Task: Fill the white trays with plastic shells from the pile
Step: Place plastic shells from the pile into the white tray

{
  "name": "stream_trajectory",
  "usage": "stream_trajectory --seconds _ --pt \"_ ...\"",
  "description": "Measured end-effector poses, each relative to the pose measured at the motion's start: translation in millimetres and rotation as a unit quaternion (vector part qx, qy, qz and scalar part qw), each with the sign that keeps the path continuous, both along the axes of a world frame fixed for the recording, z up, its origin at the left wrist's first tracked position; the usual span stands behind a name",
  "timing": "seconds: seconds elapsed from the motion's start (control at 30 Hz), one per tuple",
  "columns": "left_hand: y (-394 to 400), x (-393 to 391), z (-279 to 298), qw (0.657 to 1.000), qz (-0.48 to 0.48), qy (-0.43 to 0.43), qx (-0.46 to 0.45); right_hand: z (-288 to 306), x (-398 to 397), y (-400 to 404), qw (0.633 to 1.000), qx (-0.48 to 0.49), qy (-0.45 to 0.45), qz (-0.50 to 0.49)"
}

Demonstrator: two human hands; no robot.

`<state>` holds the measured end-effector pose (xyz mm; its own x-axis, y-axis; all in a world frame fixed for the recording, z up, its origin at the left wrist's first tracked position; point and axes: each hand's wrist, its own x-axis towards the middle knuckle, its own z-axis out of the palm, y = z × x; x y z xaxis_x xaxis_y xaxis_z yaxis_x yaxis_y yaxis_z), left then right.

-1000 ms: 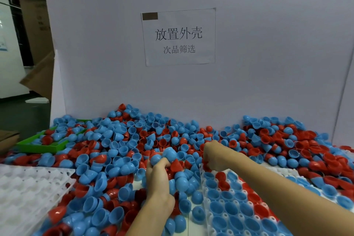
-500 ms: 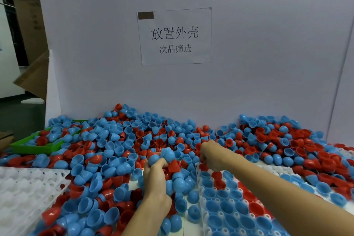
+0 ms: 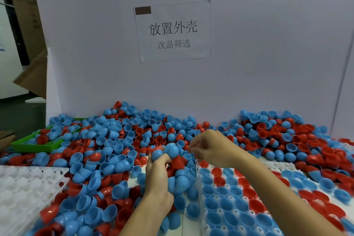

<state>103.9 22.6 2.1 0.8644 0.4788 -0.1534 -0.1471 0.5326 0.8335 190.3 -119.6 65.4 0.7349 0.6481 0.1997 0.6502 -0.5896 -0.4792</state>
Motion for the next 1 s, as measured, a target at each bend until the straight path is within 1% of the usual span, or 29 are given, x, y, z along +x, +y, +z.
stream_trajectory --seconds 0.07,0.17,0.27,0.37,0.5,0.67,0.8,0.9,1.0 --pt "-4 2 3 1.000 -0.011 -0.015 0.014 3 -15 -5 1.000 0.000 0.020 0.013" --pt "-14 8 10 0.998 -0.029 -0.035 0.046 8 -26 -13 1.000 0.004 0.020 0.018" --pt "-27 15 22 0.995 -0.045 -0.040 0.079 19 -26 -23 1.000 0.024 0.010 0.007" --pt "-39 25 35 0.994 -0.051 -0.036 0.089 29 -22 -31 0.999 0.043 0.011 -0.016" --pt "-48 38 51 0.995 -0.051 -0.045 0.076 44 -13 -35 0.998 0.047 0.004 -0.050" --pt "-52 45 55 0.995 -0.071 -0.046 0.045 56 -5 -36 0.997 0.021 -0.016 -0.068" --pt "-49 37 50 0.994 -0.100 -0.047 0.019 60 -9 -52 0.997 0.028 -0.015 -0.075" --pt "-45 26 45 0.994 -0.103 -0.040 0.003 64 -15 -71 0.996 0.035 -0.019 -0.075" --pt "-39 10 38 0.993 -0.112 -0.030 0.008 64 -26 -98 0.997 0.030 -0.015 -0.067"
